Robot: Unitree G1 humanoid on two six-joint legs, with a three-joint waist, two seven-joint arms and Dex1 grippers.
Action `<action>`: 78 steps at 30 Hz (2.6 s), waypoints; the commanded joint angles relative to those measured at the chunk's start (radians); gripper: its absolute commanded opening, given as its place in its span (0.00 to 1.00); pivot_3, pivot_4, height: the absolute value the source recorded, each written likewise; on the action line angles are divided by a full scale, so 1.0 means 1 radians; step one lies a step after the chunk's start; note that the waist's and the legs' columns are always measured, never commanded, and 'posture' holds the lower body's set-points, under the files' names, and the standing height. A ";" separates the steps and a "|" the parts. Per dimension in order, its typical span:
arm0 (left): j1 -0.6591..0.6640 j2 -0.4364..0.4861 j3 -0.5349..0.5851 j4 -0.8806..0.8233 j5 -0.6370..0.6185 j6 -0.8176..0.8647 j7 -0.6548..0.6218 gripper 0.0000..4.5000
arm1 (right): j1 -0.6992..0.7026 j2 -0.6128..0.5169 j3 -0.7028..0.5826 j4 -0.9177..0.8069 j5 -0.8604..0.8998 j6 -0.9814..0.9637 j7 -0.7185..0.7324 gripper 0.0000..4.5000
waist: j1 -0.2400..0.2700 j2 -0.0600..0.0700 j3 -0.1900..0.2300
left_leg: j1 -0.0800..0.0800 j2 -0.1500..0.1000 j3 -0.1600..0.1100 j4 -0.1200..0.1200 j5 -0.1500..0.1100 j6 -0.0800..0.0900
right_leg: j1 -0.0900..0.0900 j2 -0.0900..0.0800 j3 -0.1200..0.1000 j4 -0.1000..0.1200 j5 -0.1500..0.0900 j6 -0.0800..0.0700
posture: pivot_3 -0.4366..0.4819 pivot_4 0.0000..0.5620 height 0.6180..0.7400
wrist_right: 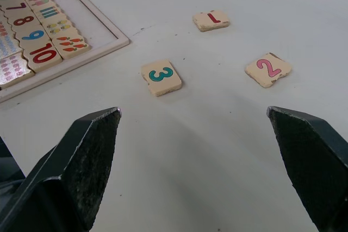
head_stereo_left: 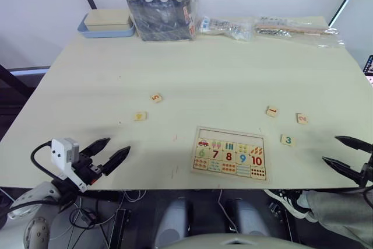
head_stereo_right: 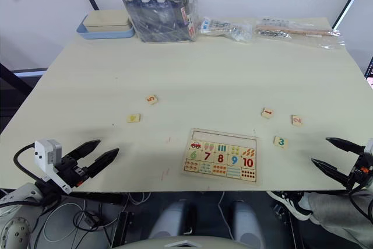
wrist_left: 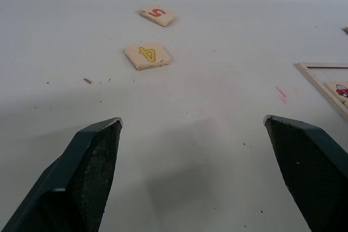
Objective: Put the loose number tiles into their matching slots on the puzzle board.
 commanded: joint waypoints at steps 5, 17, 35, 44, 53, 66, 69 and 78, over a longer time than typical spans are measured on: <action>-0.046 0.016 -0.008 -0.063 -0.047 -0.001 -0.045 0.98 | -0.045 -0.017 0.019 -0.098 0.008 0.052 -0.072 1.00 | 0.000 0.000 0.000 | 0.000 0.000 0.000 0.000 0.000 0.000 | 0.000 0.000 0.000 0.000 0.000 0.000 | 0.48 0.27 1.00; -0.082 0.098 -0.076 -0.075 -0.036 -0.148 -0.358 0.98 | -0.401 -0.085 0.319 -0.244 -0.091 0.397 -0.258 1.00 | -0.001 0.001 0.000 | 0.000 0.000 0.001 0.000 0.000 0.000 | 0.000 0.001 0.001 0.001 0.000 0.000 | 0.48 0.27 1.00; 0.002 0.090 0.004 -0.020 -0.115 -0.156 -0.506 0.98 | -0.807 0.038 0.574 0.180 -0.305 0.419 -0.294 1.00 | -0.005 0.001 0.000 | -0.001 0.000 0.002 0.000 0.000 0.001 | -0.001 0.001 0.001 0.000 0.000 0.000 | 0.48 0.27 1.00; 0.044 0.051 0.029 -0.004 -0.102 -0.212 -0.502 0.98 | -0.563 0.163 0.381 -0.316 -0.241 0.789 -0.688 1.00 | -0.001 0.001 0.000 | -0.002 0.000 0.001 0.000 0.000 0.001 | -0.002 0.001 0.001 0.000 0.000 0.000 | 0.48 0.27 1.00; -0.015 0.045 0.013 0.016 -0.149 -0.209 -0.536 0.98 | -0.457 0.417 0.349 -0.692 -0.306 1.103 -1.082 1.00 | -0.003 0.001 0.000 | -0.002 0.001 0.001 0.000 0.000 0.001 | -0.003 0.001 0.001 0.001 0.000 0.000 | 0.48 0.27 1.00; -0.101 0.082 0.002 0.041 -0.156 -0.156 -0.549 0.98 | -0.404 0.755 0.403 -0.681 -0.471 1.009 -1.461 1.00 | -0.015 0.001 0.000 | -0.002 0.000 0.002 0.000 0.000 0.000 | -0.004 0.002 0.001 0.001 0.000 0.000 | 0.48 0.27 1.00; -0.106 0.089 0.007 0.031 -0.160 -0.141 -0.542 0.98 | -0.402 0.796 0.409 -0.640 -0.480 0.955 -1.484 1.00 | -0.028 0.001 -0.001 | -0.002 0.001 0.001 0.000 0.000 0.000 | -0.004 0.002 0.001 0.002 0.000 0.000 | 0.48 0.27 1.00; -0.100 0.101 0.025 -0.010 -0.171 -0.107 -0.517 0.98 | -0.440 0.828 0.418 -0.529 -0.476 0.858 -1.488 1.00 | -0.033 0.000 -0.001 | -0.001 0.001 0.001 -0.001 0.000 0.000 | -0.004 0.002 0.001 0.001 0.000 0.000 | 0.48 0.27 1.00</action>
